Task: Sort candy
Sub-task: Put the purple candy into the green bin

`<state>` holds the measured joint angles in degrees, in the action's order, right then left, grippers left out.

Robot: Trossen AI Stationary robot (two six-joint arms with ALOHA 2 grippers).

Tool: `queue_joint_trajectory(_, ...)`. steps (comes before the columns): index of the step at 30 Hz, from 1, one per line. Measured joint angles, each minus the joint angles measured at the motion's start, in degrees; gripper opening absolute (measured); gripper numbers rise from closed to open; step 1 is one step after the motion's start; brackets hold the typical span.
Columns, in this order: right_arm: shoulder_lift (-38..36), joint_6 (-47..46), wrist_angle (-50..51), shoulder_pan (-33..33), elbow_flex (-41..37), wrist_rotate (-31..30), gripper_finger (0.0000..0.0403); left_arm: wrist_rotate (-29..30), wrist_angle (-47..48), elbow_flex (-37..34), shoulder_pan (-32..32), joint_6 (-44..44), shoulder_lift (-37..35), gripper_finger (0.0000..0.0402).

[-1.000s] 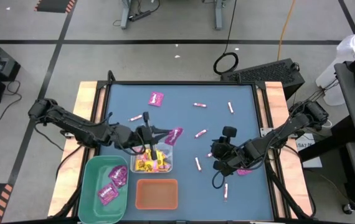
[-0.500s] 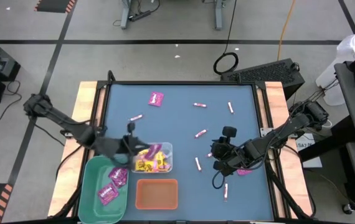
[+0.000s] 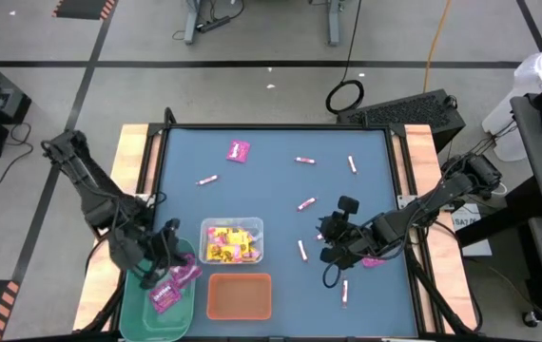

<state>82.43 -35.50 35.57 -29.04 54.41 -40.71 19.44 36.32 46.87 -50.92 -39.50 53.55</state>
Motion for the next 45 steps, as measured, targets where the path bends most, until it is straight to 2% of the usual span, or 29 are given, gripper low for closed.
queue_joint_trajectory(6,3.56,-2.44,-5.75,-1.18,0.00,3.55,0.0102,-1.02,4.29,0.00,-6.28,-12.31,2.07,0.0008)
queue_joint_trajectory(11,7.02,-2.87,-10.74,-2.83,-0.04,5.15,0.0102,-1.79,7.09,-0.02,-10.05,-15.73,4.70,0.0017)
queue_joint_trajectory(17,8.46,-3.37,-15.09,-5.51,-0.04,5.11,0.0102,0.39,12.19,-0.04,-10.47,-22.99,8.94,0.0019)
queue_joint_trajectory(22,8.46,-6.57,-15.46,-8.71,-0.04,5.11,0.0102,-4.96,13.94,-0.04,-9.90,-29.15,13.15,0.0024)
queue_joint_trajectory(32,8.46,-9.08,-15.62,-11.58,-0.04,5.07,0.0102,-7.42,13.75,-0.04,-9.53,-29.02,18.85,0.0123)
queue_joint_trajectory(36,8.17,-9.55,-14.85,-11.58,-0.02,6.73,0.0102,-9.99,12.18,0.35,-9.49,-28.39,18.71,0.0140)
queue_joint_trajectory(40,7.76,-13.73,-7.86,-11.58,2.08,10.97,0.0102,-10.30,8.62,2.57,-9.45,-20.18,18.52,0.0141)
queue_joint_trajectory(45,7.59,-18.50,8.54,-11.81,7.60,14.03,0.0102,-0.13,3.76,4.93,-8.48,-4.05,18.52,0.0141)
